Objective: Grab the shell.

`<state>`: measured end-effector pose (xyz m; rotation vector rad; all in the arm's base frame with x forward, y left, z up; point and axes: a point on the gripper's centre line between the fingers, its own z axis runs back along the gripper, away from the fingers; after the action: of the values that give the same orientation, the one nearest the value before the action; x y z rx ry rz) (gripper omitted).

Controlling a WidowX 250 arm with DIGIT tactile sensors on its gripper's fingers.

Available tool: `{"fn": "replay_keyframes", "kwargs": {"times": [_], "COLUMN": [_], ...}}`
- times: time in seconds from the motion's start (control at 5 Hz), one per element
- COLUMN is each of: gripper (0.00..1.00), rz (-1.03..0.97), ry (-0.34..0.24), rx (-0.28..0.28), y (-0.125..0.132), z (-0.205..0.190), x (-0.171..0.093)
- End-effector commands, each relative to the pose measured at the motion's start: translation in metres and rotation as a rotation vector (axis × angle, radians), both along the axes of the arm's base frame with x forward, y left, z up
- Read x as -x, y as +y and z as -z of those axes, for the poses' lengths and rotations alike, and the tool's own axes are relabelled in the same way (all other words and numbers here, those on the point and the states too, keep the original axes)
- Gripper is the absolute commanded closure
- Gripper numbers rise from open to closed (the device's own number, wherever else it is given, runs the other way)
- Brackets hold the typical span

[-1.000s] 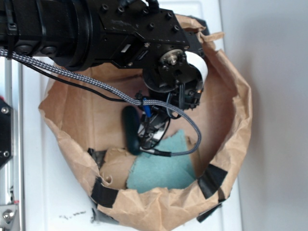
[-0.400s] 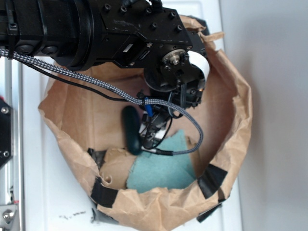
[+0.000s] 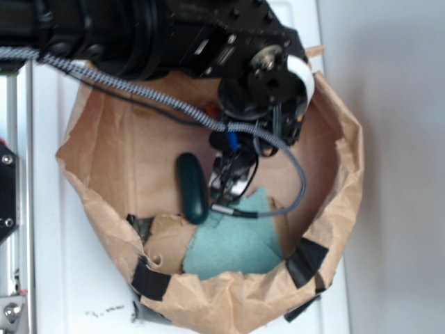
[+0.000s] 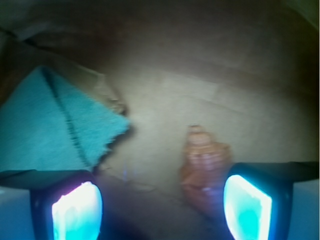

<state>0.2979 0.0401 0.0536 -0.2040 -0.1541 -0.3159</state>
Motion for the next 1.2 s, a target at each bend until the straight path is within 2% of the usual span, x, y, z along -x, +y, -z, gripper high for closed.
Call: {"fn": "replay_keyframes", "kwargs": {"times": [0.0,0.2,0.4,0.6,1.0], "gripper": [0.0,0.0,0.0,1.0,1.0], "rz": [-0.007,-0.014,-0.018,-0.058,-0.064], "ry": [-0.089,-0.101,-0.12,-0.157,-0.165], "rx": [-0.059,-0.081,-0.139,-0.166,-0.114], "y": [0.005,0.005,0.002,-0.005,-0.006], "z": [0.003,0.012,0.031,0.042,0.026], "x": [-0.015,-0.018,-0.019,-0.02,-0.02]}}
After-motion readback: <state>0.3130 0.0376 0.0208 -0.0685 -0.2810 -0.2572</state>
